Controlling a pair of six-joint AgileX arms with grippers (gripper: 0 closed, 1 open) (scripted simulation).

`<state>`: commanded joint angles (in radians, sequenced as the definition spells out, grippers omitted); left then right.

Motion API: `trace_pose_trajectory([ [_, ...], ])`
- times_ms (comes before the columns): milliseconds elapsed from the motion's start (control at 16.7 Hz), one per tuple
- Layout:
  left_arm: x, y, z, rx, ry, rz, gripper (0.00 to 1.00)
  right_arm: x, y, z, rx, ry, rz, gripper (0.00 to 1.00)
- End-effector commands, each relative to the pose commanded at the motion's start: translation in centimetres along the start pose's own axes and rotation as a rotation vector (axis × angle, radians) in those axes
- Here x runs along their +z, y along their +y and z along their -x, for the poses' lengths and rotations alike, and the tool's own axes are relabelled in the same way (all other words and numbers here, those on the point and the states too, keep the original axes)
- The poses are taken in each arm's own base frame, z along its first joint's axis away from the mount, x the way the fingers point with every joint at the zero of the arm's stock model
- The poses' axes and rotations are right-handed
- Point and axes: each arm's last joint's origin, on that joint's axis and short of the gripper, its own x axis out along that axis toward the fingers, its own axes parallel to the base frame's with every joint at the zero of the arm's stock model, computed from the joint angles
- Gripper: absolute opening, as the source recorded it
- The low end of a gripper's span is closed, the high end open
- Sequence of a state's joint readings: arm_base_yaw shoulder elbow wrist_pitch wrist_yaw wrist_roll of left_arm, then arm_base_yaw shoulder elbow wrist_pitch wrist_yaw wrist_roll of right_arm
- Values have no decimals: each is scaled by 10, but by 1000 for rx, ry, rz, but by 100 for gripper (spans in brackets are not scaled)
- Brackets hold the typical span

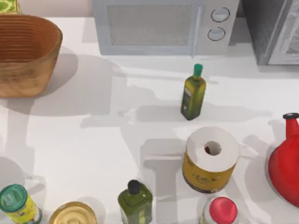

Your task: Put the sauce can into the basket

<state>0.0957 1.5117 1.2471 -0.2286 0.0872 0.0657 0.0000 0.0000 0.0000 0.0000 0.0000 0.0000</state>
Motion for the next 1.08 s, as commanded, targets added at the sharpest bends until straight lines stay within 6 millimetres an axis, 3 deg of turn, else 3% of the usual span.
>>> trace_pose_trajectory([
  [600, -16, 2, -57, 4, -3, 5, 0, 0, 0, 0, 0, 0, 0, 100],
  [840, -16, 1, -60, 4, -4, 5, 0, 0, 0, 0, 0, 0, 0, 100],
  [1080, -16, 1, -60, 4, -4, 5, 30, 0, 0, 0, 0, 0, 0, 100],
])
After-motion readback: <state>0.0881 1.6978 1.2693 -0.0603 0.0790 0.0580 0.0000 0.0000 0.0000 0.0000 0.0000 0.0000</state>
